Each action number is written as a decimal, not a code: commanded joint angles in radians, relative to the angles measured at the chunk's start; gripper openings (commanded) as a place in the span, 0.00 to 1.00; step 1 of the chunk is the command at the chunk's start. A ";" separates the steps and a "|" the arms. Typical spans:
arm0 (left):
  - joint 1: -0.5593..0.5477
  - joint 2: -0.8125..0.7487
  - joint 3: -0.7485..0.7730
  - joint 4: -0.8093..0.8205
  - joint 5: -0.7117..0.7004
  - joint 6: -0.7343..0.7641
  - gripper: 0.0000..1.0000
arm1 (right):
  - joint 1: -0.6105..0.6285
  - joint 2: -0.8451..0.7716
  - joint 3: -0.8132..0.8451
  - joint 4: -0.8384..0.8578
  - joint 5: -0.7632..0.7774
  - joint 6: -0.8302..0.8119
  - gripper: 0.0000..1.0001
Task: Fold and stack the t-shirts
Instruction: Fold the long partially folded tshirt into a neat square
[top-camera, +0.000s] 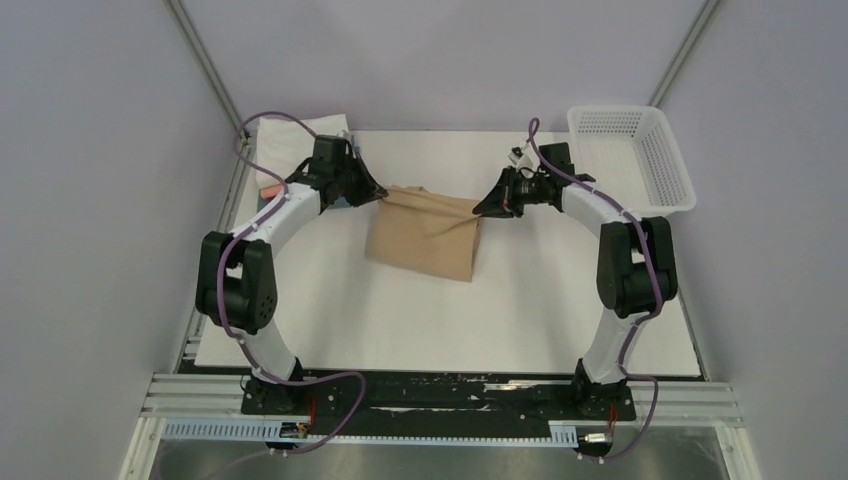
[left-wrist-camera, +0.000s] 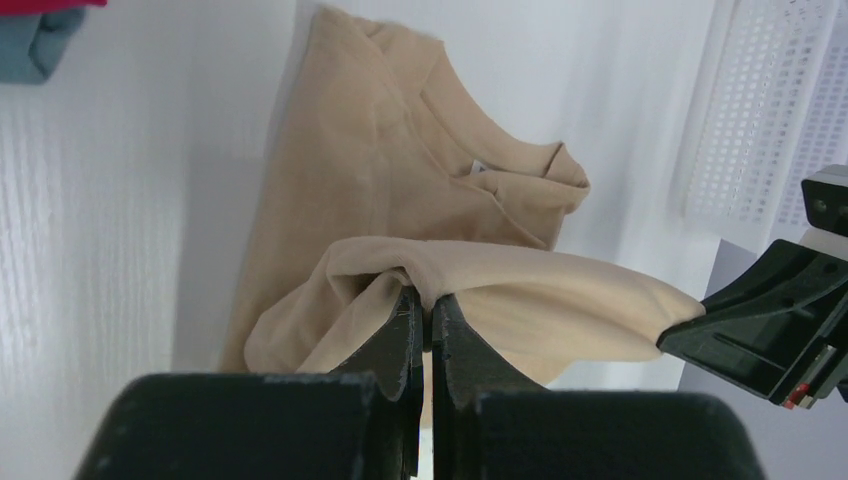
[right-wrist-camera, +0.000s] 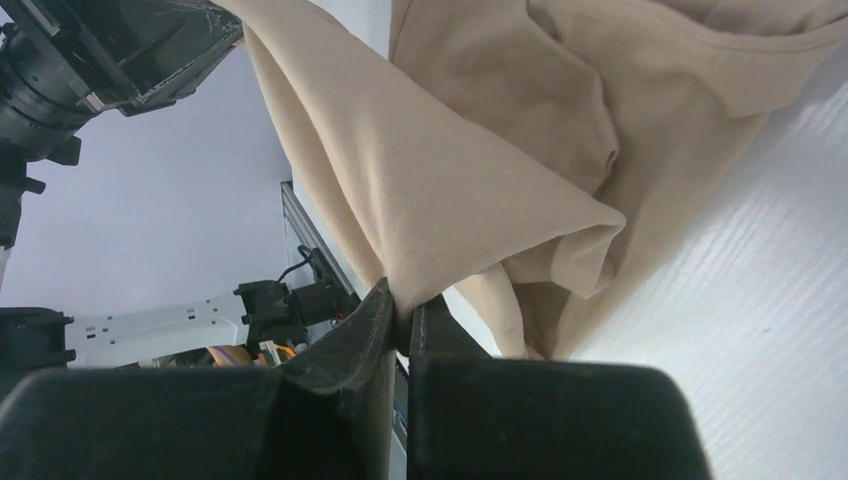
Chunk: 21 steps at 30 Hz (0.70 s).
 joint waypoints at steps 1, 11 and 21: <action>0.038 0.098 0.115 0.032 -0.073 0.029 0.00 | -0.056 0.065 0.066 0.065 0.024 0.035 0.00; 0.037 0.370 0.348 0.002 0.000 0.040 0.11 | -0.090 0.237 0.143 0.148 0.038 0.100 0.02; 0.037 0.358 0.462 -0.027 0.053 0.126 1.00 | -0.085 0.128 0.199 0.125 0.288 0.066 0.93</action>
